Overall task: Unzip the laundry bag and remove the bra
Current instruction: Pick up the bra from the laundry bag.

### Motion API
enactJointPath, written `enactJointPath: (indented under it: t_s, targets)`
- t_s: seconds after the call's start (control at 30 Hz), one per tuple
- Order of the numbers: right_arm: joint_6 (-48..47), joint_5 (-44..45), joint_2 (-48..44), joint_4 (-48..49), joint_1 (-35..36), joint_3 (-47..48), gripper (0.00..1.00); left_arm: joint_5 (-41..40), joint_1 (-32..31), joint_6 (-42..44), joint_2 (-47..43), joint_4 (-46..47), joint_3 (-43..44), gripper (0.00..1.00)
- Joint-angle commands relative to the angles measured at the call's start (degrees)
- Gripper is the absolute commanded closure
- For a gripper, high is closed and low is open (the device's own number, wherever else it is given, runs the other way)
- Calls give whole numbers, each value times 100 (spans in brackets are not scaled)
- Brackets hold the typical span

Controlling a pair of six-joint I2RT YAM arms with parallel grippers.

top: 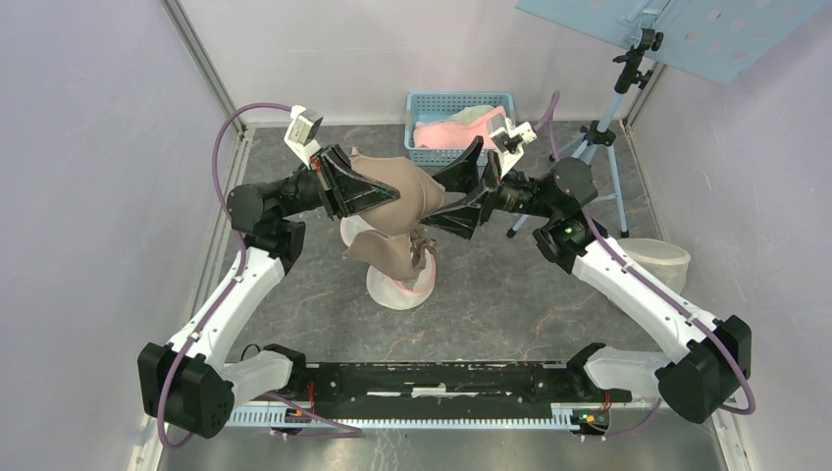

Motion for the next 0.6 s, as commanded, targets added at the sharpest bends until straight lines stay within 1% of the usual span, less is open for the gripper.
enactJointPath:
  t_s: [0.0,0.07,0.1,0.17,0.23,0.3,0.37,0.47,0.5,0.57]
  targets:
    - [950,3,165,663,81,387,19,-62,18,588,0,-36,117,98]
    - [1268,49,220,875,87,422,26,-105,18,889,-49,-354,100,98]
    - [1419,71,244,985,91,446,30,-156,16,1113,-88,-664,100,98]
    - [1536,112,283,1029,115,536,36,-233,17,1519,-162,-1152,109,98]
    - [1538,134,318,967,145,620,41,-298,23,1771,-185,-1442,125,98]
    - [1561,177,323,908,178,658,46,-342,17,1848,-180,-1517,126,98]
    - [1570,192,339,867,213,683,52,-400,16,1927,-155,-1628,144,98]
    - [1535,237,376,783,259,748,66,-444,15,1960,-112,-1659,161,98]
    - [1505,262,391,746,259,787,73,-457,17,1967,-88,-1682,181,98]
    - [1353,350,465,496,263,957,91,-521,22,1960,-55,-1734,220,98]
